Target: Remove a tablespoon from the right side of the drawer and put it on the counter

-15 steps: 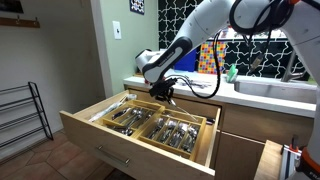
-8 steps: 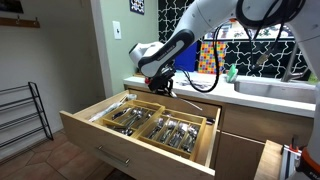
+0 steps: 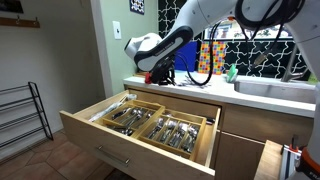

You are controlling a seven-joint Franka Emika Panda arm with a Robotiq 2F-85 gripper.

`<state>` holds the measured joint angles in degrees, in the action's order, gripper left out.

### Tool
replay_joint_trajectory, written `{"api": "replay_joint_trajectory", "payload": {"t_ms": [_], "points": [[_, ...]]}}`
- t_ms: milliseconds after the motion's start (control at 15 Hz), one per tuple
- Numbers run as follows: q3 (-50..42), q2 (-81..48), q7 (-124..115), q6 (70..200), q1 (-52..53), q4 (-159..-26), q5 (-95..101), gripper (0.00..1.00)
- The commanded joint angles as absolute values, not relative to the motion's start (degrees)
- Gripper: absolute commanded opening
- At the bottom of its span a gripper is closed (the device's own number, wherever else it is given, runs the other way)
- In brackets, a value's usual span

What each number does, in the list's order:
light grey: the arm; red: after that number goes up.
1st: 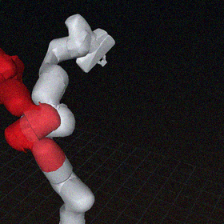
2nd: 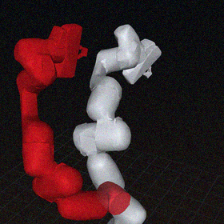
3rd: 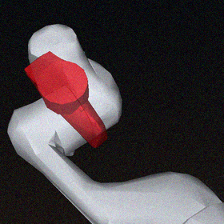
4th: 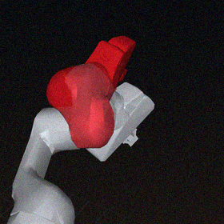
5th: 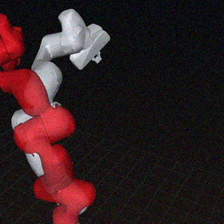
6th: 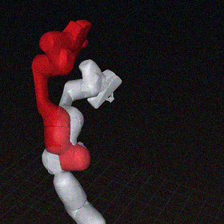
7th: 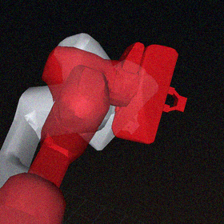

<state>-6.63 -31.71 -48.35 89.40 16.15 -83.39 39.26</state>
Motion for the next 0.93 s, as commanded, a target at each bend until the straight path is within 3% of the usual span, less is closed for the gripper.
{"api": "replay_joint_trajectory", "payload": {"t_ms": [0, 867], "points": [[-5.90, -33.44, -44.23, 87.28, 14.80, -80.56, 44.31, 0.06], [-6.13, -35.18, -38.70, 98.59, 5.69, -81.81, 46.71, 0.06]]}}
